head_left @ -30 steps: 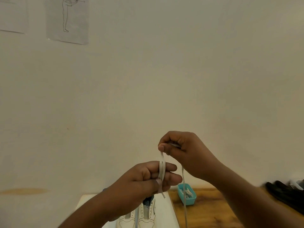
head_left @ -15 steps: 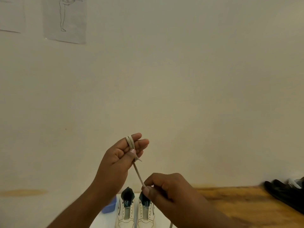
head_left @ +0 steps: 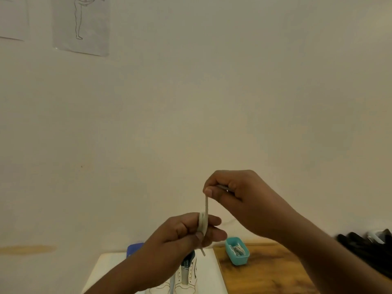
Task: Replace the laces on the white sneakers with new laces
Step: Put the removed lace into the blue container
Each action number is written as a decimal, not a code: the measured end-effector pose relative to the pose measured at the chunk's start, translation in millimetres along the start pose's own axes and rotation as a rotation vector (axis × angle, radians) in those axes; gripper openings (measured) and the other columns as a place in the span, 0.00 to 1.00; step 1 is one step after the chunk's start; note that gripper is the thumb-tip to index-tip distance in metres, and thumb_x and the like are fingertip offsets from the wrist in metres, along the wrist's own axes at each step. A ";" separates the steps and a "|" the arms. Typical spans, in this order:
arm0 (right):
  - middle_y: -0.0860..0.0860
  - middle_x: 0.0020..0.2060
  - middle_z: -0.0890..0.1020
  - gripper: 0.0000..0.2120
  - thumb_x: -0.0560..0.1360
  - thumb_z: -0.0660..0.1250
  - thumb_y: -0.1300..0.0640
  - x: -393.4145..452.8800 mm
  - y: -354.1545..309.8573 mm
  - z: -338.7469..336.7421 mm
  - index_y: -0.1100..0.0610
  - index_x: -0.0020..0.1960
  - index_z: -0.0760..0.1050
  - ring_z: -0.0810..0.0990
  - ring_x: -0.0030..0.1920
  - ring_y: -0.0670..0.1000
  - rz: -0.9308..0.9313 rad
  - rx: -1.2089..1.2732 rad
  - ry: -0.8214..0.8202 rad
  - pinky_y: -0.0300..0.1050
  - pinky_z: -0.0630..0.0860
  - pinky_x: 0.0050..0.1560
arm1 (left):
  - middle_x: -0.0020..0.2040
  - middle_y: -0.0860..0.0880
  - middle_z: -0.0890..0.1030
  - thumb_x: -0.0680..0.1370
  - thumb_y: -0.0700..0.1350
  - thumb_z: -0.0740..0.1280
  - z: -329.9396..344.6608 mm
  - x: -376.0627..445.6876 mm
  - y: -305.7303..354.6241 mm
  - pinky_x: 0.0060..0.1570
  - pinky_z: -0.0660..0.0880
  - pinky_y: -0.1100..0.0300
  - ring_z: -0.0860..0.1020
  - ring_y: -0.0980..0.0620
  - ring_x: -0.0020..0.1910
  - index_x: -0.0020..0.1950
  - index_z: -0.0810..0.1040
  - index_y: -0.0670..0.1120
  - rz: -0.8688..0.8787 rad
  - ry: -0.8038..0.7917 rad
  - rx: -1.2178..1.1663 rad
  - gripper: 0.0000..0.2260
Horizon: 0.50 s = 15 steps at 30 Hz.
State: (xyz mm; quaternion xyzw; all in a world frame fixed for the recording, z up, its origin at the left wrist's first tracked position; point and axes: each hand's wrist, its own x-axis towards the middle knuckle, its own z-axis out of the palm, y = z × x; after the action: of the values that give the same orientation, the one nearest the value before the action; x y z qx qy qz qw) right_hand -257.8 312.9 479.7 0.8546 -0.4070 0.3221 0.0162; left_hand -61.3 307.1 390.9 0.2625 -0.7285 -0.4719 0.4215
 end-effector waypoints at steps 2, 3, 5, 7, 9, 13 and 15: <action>0.40 0.41 0.83 0.07 0.83 0.64 0.49 6.9 10.7 7.1 0.47 0.52 0.81 0.81 0.43 0.43 0.020 0.061 0.036 0.40 0.79 0.43 | 0.57 0.45 0.85 0.77 0.40 0.59 2.5 0.1 0.7 0.61 0.77 0.56 0.81 0.47 0.61 0.66 0.76 0.44 -0.023 -0.019 -0.084 0.18; 0.41 0.42 0.83 0.07 0.82 0.65 0.49 8.3 15.2 12.7 0.47 0.52 0.81 0.82 0.44 0.43 0.034 0.093 0.050 0.43 0.80 0.45 | 0.58 0.44 0.84 0.78 0.40 0.58 2.4 0.1 1.1 0.61 0.77 0.56 0.81 0.46 0.61 0.67 0.76 0.44 -0.029 -0.020 -0.126 0.18; 0.42 0.42 0.84 0.06 0.82 0.66 0.50 8.8 22.1 25.2 0.46 0.50 0.81 0.82 0.44 0.45 0.075 0.171 0.056 0.50 0.81 0.47 | 0.59 0.42 0.84 0.79 0.39 0.57 0.8 -0.1 2.2 0.61 0.77 0.55 0.81 0.45 0.62 0.67 0.75 0.43 -0.030 -0.024 -0.209 0.18; 0.45 0.40 0.84 0.07 0.82 0.66 0.52 5.4 23.2 38.5 0.47 0.47 0.81 0.82 0.41 0.47 0.093 0.247 0.026 0.56 0.81 0.45 | 0.59 0.40 0.83 0.79 0.39 0.57 -0.4 -0.7 3.5 0.61 0.77 0.55 0.81 0.44 0.62 0.67 0.76 0.42 -0.024 -0.027 -0.316 0.18; 0.48 0.39 0.84 0.11 0.79 0.65 0.61 -1.2 18.6 49.5 0.47 0.45 0.81 0.83 0.40 0.47 0.081 0.323 -0.005 0.58 0.82 0.44 | 0.59 0.38 0.83 0.80 0.37 0.58 -0.6 -1.1 7.2 0.61 0.78 0.55 0.80 0.42 0.62 0.66 0.77 0.41 -0.003 -0.002 -0.422 0.16; 0.45 0.34 0.80 0.13 0.83 0.63 0.55 -17.8 10.1 68.2 0.42 0.43 0.78 0.74 0.33 0.41 0.148 0.338 -0.083 0.43 0.75 0.36 | 0.59 0.40 0.84 0.84 0.33 0.51 -7.4 3.5 10.7 0.60 0.78 0.59 0.81 0.45 0.62 0.66 0.77 0.42 0.087 0.192 -0.393 0.18; 0.42 0.34 0.79 0.09 0.84 0.62 0.49 -24.7 7.2 72.0 0.45 0.48 0.79 0.74 0.34 0.41 0.164 0.290 -0.125 0.37 0.72 0.37 | 0.59 0.44 0.84 0.84 0.33 0.51 -13.8 6.1 11.5 0.61 0.76 0.61 0.81 0.48 0.62 0.66 0.77 0.44 0.132 0.299 -0.340 0.18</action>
State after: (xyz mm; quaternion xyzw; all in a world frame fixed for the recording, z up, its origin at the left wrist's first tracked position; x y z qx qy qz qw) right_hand -235.6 304.1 407.0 0.8303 -0.4248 0.3239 -0.1590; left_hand -52.3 300.8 406.4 0.2064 -0.5837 -0.5151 0.5928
